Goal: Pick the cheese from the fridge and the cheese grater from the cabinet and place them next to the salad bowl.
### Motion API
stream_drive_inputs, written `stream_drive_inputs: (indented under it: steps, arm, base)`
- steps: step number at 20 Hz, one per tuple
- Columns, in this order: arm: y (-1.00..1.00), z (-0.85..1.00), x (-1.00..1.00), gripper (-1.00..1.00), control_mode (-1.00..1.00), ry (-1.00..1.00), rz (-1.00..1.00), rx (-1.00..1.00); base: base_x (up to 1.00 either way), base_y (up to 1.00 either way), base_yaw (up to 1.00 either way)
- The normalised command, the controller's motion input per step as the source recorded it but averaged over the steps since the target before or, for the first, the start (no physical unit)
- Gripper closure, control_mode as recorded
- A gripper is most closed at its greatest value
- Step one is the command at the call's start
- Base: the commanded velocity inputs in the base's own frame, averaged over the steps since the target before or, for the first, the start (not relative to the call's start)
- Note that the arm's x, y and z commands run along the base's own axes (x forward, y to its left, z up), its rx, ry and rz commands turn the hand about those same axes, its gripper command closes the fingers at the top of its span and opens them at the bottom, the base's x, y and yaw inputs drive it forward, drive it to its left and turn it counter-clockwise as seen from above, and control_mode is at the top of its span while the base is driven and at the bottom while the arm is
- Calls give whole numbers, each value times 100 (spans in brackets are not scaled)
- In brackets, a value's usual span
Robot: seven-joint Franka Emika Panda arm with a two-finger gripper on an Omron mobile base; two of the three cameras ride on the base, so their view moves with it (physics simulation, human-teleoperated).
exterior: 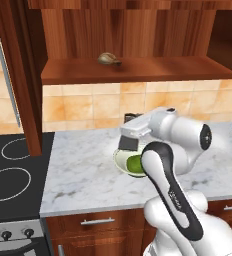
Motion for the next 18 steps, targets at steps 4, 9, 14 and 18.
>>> stream_drive_inputs:
  steps: [4,9,14,18]
  arm:
    - [69,-59,-26,100,-100,6,-22,0]
    - [26,-45,-46,100,-100,15,-33,0]
    - [8,-19,-9,100,-100,7,-30,0]
    - [0,-6,0,100,-100,0,0,0]
  base:
    - [0,0,0]
    - [0,0,0]
    - [0,0,0]
    - [0,0,0]
